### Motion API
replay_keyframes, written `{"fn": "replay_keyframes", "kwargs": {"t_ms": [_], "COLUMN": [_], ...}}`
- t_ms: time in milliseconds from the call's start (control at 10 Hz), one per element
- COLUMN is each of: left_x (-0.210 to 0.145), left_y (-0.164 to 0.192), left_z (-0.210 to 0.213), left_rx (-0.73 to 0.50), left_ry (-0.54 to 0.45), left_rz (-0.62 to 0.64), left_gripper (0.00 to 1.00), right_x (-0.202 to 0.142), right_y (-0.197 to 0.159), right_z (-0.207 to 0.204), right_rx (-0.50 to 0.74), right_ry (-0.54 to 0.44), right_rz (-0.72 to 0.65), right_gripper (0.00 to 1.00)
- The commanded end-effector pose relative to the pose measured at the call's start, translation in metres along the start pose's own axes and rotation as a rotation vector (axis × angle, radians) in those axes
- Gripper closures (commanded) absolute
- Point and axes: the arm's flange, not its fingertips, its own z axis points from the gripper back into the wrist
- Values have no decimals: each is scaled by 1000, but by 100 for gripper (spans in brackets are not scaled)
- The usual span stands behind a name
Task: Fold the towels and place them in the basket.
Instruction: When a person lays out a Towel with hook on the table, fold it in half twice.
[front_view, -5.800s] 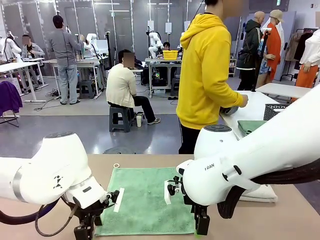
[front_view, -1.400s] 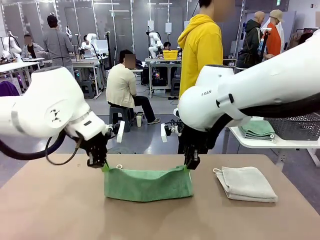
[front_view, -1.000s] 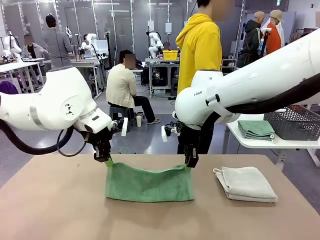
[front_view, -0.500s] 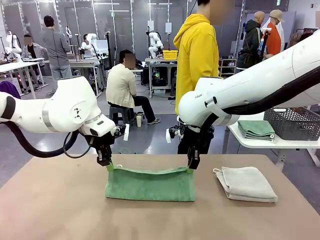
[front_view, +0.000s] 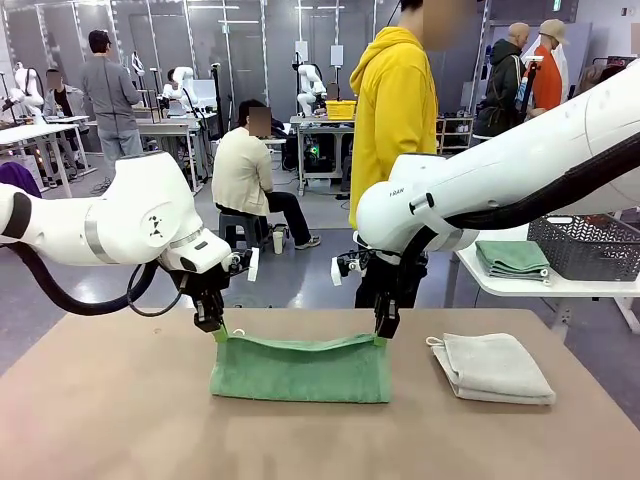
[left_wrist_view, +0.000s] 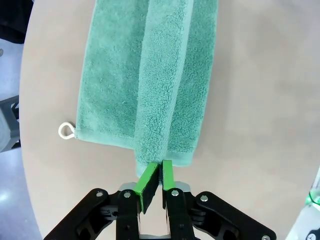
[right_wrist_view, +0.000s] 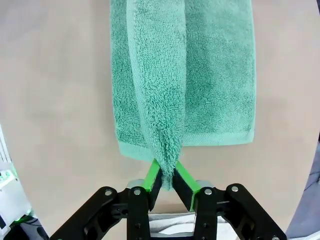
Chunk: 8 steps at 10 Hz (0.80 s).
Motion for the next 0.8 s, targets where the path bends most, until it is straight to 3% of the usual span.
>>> {"fn": "replay_keyframes", "kwargs": {"t_ms": [0,400,700], "left_x": [1,8,-6], "left_y": [10,44,64], "left_z": [-2,-22,-40], "left_rx": [40,15,9], "left_ry": [4,1,18], "left_rz": [3,16,87], "left_gripper": [91,91,91], "right_x": [0,13,5], "right_y": [0,-52,-74], "right_z": [0,-23,-38], "right_rx": [0,85,71], "right_ry": [0,18,-9], "right_rz": [0,5,-27], "right_gripper": [84,84,84]}}
